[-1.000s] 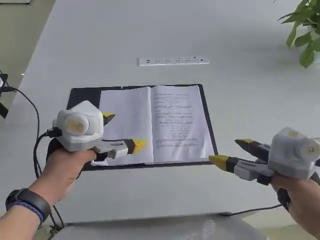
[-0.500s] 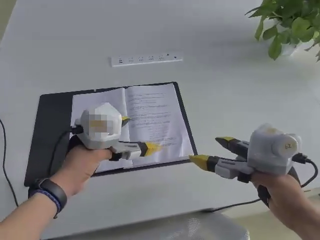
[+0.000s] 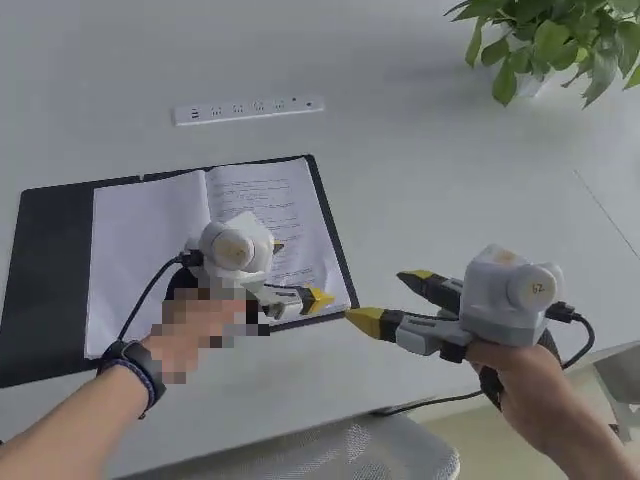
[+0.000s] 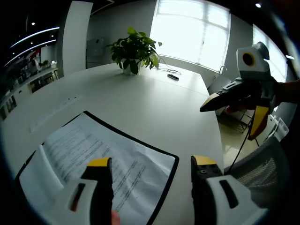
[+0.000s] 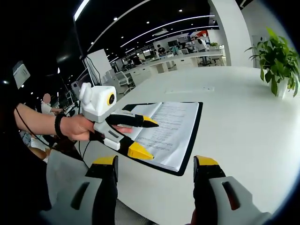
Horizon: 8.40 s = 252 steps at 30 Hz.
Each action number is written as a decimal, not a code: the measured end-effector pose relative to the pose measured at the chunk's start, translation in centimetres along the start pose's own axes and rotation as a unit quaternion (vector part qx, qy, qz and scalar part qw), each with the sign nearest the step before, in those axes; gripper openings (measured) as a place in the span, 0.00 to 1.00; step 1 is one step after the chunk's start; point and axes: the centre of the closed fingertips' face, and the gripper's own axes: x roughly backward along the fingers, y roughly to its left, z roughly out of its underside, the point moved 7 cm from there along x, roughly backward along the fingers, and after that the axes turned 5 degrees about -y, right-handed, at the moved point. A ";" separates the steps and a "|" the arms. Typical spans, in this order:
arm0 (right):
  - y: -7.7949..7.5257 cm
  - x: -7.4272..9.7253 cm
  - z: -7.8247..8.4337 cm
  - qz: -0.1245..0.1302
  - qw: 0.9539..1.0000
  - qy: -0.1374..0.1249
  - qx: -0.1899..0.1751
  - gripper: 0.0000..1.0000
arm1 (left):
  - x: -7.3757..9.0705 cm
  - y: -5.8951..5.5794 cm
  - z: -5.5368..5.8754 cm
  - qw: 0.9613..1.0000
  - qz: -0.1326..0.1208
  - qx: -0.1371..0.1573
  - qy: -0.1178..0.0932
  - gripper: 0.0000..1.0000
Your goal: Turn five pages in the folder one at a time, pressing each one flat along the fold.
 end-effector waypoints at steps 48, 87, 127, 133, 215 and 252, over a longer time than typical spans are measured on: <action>-3.4 -3.9 0.7 -0.023 0.998 -0.001 -0.050 0.54 | -4.1 1.6 3.2 0.997 -0.062 -0.038 0.040 0.53; -7.1 -13.0 2.0 -0.079 0.982 0.028 -0.170 0.25 | -4.2 1.6 3.1 0.997 -0.062 -0.028 0.041 0.53; -6.3 -12.1 0.2 -0.060 0.978 -0.011 -0.200 0.00 | 2.6 2.5 0.9 0.996 -0.083 0.021 0.006 0.64; -5.8 -12.1 -0.4 -0.061 0.979 -0.018 -0.194 0.00 | 5.0 3.3 1.1 0.995 -0.097 0.028 0.000 0.65; 16.5 -26.0 -5.7 -0.251 0.961 0.031 -0.113 0.00 | 26.7 7.0 9.9 0.957 -0.259 0.118 -0.047 0.69; 15.7 -33.8 3.0 -0.217 0.946 0.160 -0.179 0.10 | 26.0 7.1 11.8 0.952 -0.263 0.156 -0.028 0.68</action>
